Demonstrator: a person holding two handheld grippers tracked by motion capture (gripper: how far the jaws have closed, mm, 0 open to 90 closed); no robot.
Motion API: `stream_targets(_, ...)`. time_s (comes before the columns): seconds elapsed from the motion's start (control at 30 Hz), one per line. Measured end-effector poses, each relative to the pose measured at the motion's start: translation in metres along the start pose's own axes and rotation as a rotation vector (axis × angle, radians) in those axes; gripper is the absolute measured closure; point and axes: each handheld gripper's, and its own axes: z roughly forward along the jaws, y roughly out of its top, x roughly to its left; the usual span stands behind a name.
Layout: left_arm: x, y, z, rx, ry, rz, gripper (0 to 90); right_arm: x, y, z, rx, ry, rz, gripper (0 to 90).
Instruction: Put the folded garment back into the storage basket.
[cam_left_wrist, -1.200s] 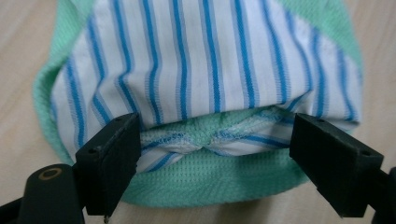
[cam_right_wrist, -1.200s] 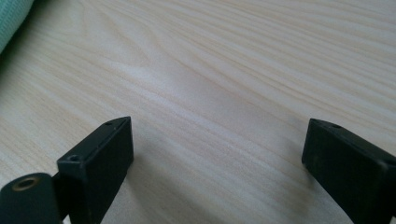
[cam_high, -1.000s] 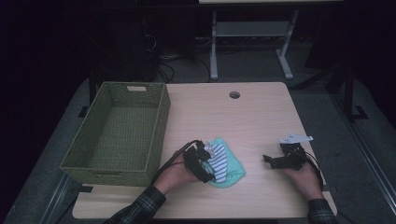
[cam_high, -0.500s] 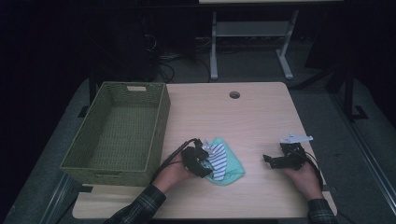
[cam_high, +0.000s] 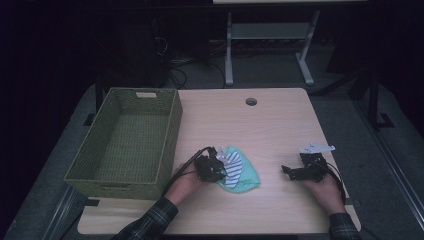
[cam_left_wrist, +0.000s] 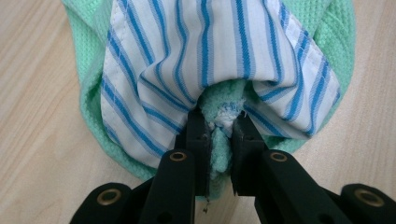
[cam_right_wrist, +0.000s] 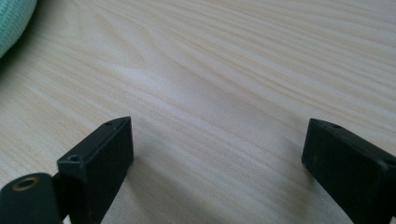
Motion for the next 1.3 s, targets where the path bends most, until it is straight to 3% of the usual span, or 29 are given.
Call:
stream_targets(0.17,0.007,-0.002,-0.001,-0.027,-0.05,-0.048,81.0,0.0,0.0,0.0,0.0,-0.002,0.002,8.3)
stream_targets(0.33,0.01,-0.002,-0.01,-0.065,-0.066,-0.068,80.9,0.0,0.0,0.0,0.0,-0.002,0.002,8.3)
stream_targets(0.37,0.01,-0.001,-0.012,-0.08,-0.076,-0.09,80.9,0.0,0.0,0.0,0.001,-0.002,0.004,8.3)
stream_targets(0.77,0.011,0.005,-0.039,-0.144,-0.078,-0.122,80.9,0.0,0.0,0.0,0.001,-0.003,0.004,8.4)
stream_targets(1.3,0.019,0.013,-0.077,-0.18,-0.094,-0.15,80.7,0.0,0.0,0.0,0.002,-0.003,0.006,8.4)
